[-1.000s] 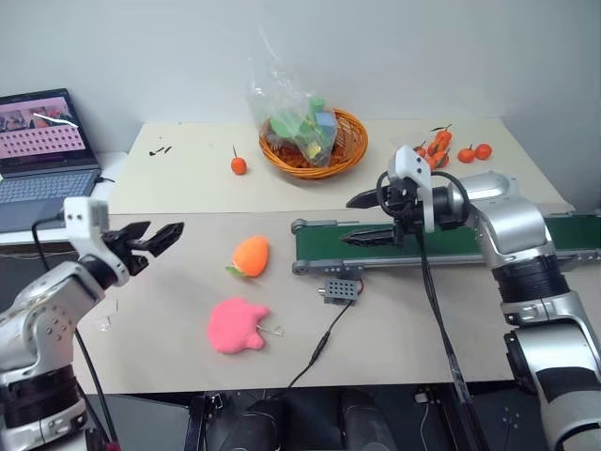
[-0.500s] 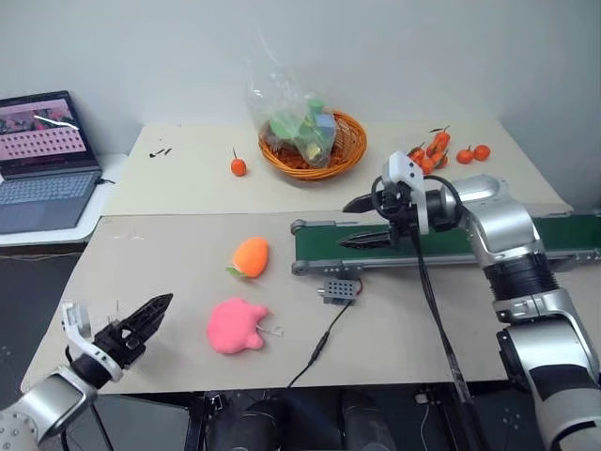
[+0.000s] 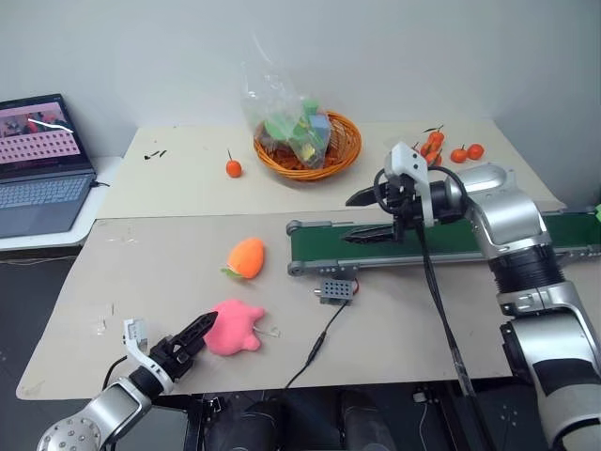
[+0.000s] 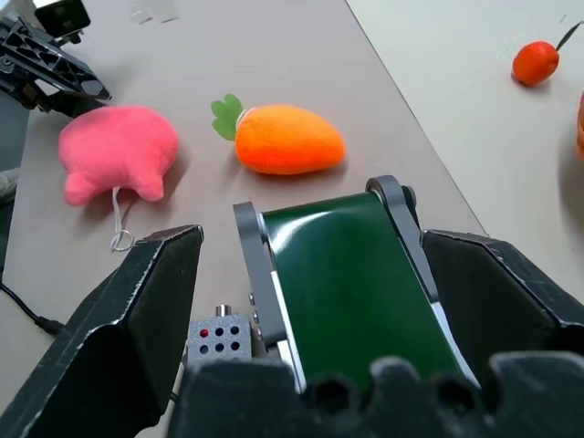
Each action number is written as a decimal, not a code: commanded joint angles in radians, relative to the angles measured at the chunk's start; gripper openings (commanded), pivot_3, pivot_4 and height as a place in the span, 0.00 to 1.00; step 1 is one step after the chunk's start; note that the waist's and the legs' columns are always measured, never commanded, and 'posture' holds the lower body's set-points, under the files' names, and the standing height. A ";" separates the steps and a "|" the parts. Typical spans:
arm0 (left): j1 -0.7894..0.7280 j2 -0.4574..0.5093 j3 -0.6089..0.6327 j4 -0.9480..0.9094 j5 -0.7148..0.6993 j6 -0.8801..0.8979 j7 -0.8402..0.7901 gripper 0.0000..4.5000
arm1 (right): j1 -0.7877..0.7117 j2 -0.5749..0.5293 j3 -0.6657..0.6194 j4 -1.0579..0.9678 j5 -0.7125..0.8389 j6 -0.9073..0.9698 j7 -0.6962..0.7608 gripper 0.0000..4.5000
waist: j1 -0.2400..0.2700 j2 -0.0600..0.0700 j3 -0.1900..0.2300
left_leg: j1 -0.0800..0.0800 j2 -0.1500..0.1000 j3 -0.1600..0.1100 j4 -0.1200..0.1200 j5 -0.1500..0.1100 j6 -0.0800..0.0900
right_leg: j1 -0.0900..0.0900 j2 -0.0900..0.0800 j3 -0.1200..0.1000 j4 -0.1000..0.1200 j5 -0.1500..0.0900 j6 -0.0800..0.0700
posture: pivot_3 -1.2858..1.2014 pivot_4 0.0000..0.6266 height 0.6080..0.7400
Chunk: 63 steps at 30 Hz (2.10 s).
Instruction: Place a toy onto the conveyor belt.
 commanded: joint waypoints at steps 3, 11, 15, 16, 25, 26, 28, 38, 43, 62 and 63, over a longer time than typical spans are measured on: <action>-0.038 -0.002 -0.062 0.024 0.008 -0.012 -0.012 1.00 | 0.010 -0.028 -0.039 -0.078 0.018 0.024 -0.016 1.00 | 0.001 0.000 0.000 | 0.000 0.000 0.000 0.000 0.000 0.000 | 0.000 0.000 0.000 0.000 0.000 0.000 | 0.52 0.24 1.00; -0.057 0.012 -0.098 0.030 0.001 -0.015 -0.033 0.34 | 0.025 -0.042 -0.046 -0.111 0.018 0.044 -0.035 1.00 | 0.000 0.000 0.000 | 0.000 0.000 0.000 0.000 0.000 0.001 | 0.000 0.000 0.000 0.000 0.000 0.000 | 0.52 0.24 1.00; -0.059 0.019 -0.105 0.034 0.012 -0.021 -0.032 0.01 | 0.025 -0.042 -0.046 -0.115 0.020 0.047 -0.039 1.00 | 0.000 0.000 0.000 | 0.000 0.000 0.000 0.000 0.000 0.001 | 0.000 0.000 0.000 0.000 0.000 0.000 | 0.52 0.24 1.00; -0.059 0.020 -0.105 0.035 0.013 -0.023 -0.032 0.01 | 0.025 -0.042 -0.045 -0.116 0.020 0.048 -0.040 1.00 | 0.000 0.000 0.000 | 0.000 0.000 0.000 0.000 0.000 0.001 | 0.000 0.000 0.000 0.000 0.000 0.000 | 0.52 0.24 1.00; -0.063 0.063 -0.032 -0.038 -0.072 -0.059 -0.041 0.01 | 0.018 -0.032 -0.038 -0.103 0.018 0.040 -0.039 1.00 | 0.000 0.000 0.000 | 0.000 0.000 0.000 0.000 0.000 0.001 | -0.001 0.000 0.000 -0.001 0.000 0.000 | 0.52 0.24 1.00; -0.064 0.082 -0.012 -0.073 -0.082 -0.074 -0.050 0.01 | 0.016 -0.031 -0.036 -0.099 0.018 0.038 -0.038 1.00 | 0.000 0.000 0.000 | 0.000 0.001 0.000 0.000 0.000 0.001 | -0.001 0.000 0.000 -0.001 0.000 0.000 | 0.52 0.24 1.00; -0.067 0.117 0.010 -0.158 -0.045 -0.139 -0.089 0.01 | 0.013 -0.029 -0.035 -0.094 0.017 0.035 -0.035 1.00 | 0.000 0.000 0.000 | -0.001 0.001 0.000 0.000 0.000 0.000 | -0.001 0.001 0.000 -0.001 0.000 0.000 | 0.52 0.24 1.00; -0.354 0.362 -0.150 -0.462 0.359 -0.361 0.073 0.01 | -0.018 -0.002 -0.018 -0.038 0.001 0.002 -0.013 1.00 | 0.009 -0.001 0.001 | -0.002 0.002 0.001 0.000 -0.001 -0.007 | 0.000 0.003 -0.001 -0.003 0.003 -0.003 | 0.52 0.24 1.00; -0.348 0.518 -0.385 -0.436 0.798 -0.540 0.077 0.01 | -0.033 0.007 -0.013 -0.011 -0.006 -0.016 -0.005 1.00 | -0.004 0.000 0.000 | 0.002 0.004 0.010 -0.002 -0.001 -0.007 | -0.001 0.003 0.001 -0.007 0.003 -0.002 | 0.52 0.24 1.00; -0.365 0.687 -0.709 -0.117 1.745 -1.381 0.090 0.01 | -0.011 -0.007 -0.053 -0.057 0.041 0.026 0.006 1.00 | 0.000 0.001 0.001 | -0.001 0.017 0.014 -0.006 -0.007 -0.004 | -0.005 0.015 0.000 -0.014 0.008 -0.008 | 0.52 0.24 1.00; -0.384 0.681 -0.709 -0.090 1.750 -1.405 0.089 0.01 | -0.007 -0.010 -0.060 -0.069 0.052 0.038 0.008 1.00 | 0.000 0.001 0.001 | -0.001 0.017 0.015 -0.005 -0.007 -0.004 | -0.005 0.015 0.000 -0.014 0.008 -0.009 | 0.52 0.24 1.00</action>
